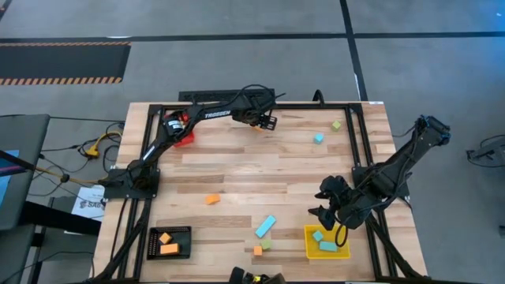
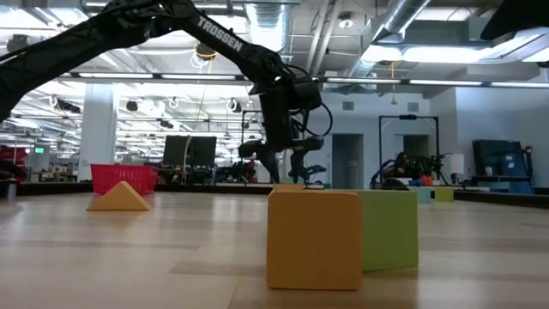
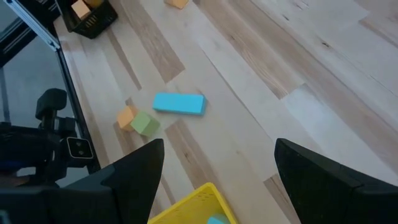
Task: Sort & place blocks by color
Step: Put the blue block into the yellow bin
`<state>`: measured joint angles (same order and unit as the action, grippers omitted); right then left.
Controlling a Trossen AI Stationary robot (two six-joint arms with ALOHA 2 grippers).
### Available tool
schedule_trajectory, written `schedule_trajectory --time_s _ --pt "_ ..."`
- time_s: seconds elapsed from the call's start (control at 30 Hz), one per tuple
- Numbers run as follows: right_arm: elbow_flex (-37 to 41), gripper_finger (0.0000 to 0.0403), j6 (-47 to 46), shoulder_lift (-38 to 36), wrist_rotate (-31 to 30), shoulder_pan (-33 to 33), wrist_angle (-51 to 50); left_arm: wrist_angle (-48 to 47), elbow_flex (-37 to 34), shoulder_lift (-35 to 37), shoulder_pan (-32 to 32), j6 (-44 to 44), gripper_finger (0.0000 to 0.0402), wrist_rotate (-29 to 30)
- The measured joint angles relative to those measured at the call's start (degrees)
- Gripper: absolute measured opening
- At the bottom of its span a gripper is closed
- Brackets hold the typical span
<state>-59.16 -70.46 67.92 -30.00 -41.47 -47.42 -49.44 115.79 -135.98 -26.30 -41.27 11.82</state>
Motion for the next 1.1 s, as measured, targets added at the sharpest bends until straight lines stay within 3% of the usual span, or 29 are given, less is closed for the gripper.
schedule_trajectory --time_s 0.3,0.47,0.7,0.9,1.1 --pt "0.0 0.0327 0.0 0.0 0.0 0.0 0.2 -0.8 0.0 0.0 -0.3 4.1 0.0121 0.7" --pt "0.0 0.0327 0.2 0.0 0.0 0.0 0.2 -0.8 -0.1 0.3 -0.2 5.9 0.0108 0.2" --pt "0.0 0.0327 1.8 0.0 0.2 -0.1 0.0 -1.0 -0.4 5.5 3.4 14.9 0.0107 4.2" --pt "0.0 0.0327 2.3 0.0 0.1 -1.0 0.0 -1.3 -0.3 12.3 10.2 27.3 0.0106 -1.7" --pt "0.0 0.0327 1.8 0.0 0.1 -4.8 0.0 -0.7 -0.1 17.3 20.7 36.2 0.0106 -16.5"
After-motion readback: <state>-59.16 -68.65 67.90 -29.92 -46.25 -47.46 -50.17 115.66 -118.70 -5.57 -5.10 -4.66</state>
